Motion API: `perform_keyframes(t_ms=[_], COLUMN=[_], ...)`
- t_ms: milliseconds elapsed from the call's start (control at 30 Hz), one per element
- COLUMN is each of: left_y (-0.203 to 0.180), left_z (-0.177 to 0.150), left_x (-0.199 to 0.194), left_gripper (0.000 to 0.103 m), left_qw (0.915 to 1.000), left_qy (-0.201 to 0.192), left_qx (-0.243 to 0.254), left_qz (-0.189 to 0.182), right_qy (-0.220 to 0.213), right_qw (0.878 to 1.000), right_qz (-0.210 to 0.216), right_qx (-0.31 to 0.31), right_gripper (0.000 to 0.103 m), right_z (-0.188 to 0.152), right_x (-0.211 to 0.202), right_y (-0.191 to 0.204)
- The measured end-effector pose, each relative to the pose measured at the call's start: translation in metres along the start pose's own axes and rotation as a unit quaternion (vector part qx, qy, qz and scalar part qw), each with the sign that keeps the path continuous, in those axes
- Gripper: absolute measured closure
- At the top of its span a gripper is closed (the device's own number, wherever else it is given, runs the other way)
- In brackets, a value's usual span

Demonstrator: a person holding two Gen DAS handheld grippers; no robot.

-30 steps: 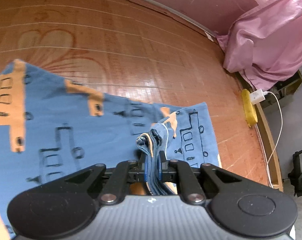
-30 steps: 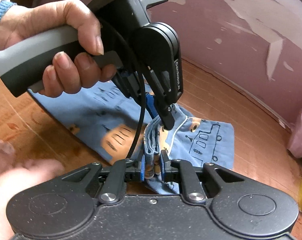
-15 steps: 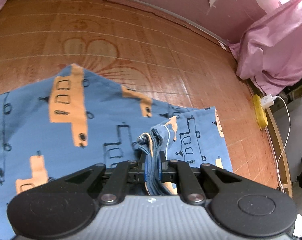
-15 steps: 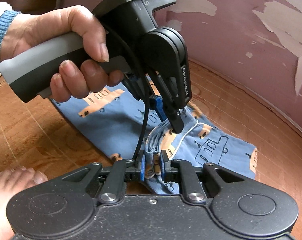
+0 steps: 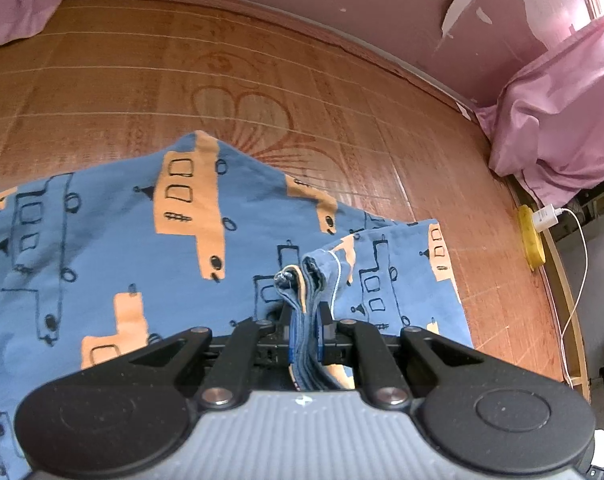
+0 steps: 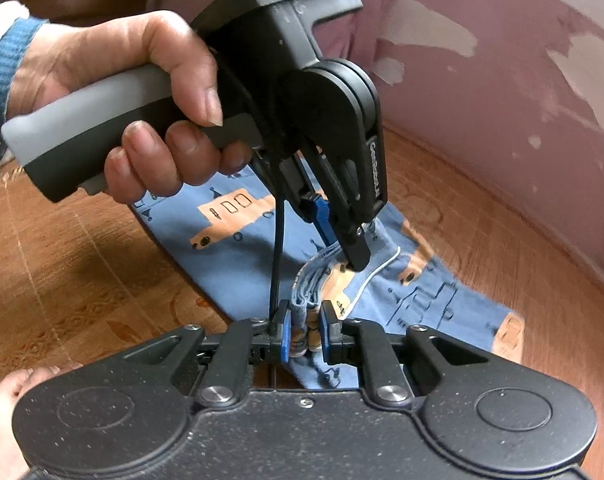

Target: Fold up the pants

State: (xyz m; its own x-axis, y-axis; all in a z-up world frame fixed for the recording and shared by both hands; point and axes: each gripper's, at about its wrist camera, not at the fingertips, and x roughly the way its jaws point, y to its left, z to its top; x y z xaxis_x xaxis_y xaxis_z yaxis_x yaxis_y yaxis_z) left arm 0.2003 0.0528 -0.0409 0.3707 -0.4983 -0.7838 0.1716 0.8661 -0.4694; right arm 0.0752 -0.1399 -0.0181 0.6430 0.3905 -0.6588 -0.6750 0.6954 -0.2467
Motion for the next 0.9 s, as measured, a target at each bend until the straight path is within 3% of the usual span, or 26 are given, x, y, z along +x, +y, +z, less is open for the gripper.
perform_keyframes(t_ms=[333,900], left_y=[0.003,0.040], left_z=[0.005,0.002], left_x=[-0.023,-0.044], left_gripper=[0.093,0.092], left_qw=[0.9999,0.9982], left_qy=[-0.013,-0.020], left_qx=[-0.001,-0.019], left_qz=[0.009,0.054], right_qy=[-0.018,-0.019], right_qw=[1.000,0.997], right_qz=[0.007,0.061], right_qx=[-0.016,-0.052], right_gripper=[0.088,0.088], right_z=[0.009,0.036], right_x=[-0.016,0.015], right_y=[0.011,0.036])
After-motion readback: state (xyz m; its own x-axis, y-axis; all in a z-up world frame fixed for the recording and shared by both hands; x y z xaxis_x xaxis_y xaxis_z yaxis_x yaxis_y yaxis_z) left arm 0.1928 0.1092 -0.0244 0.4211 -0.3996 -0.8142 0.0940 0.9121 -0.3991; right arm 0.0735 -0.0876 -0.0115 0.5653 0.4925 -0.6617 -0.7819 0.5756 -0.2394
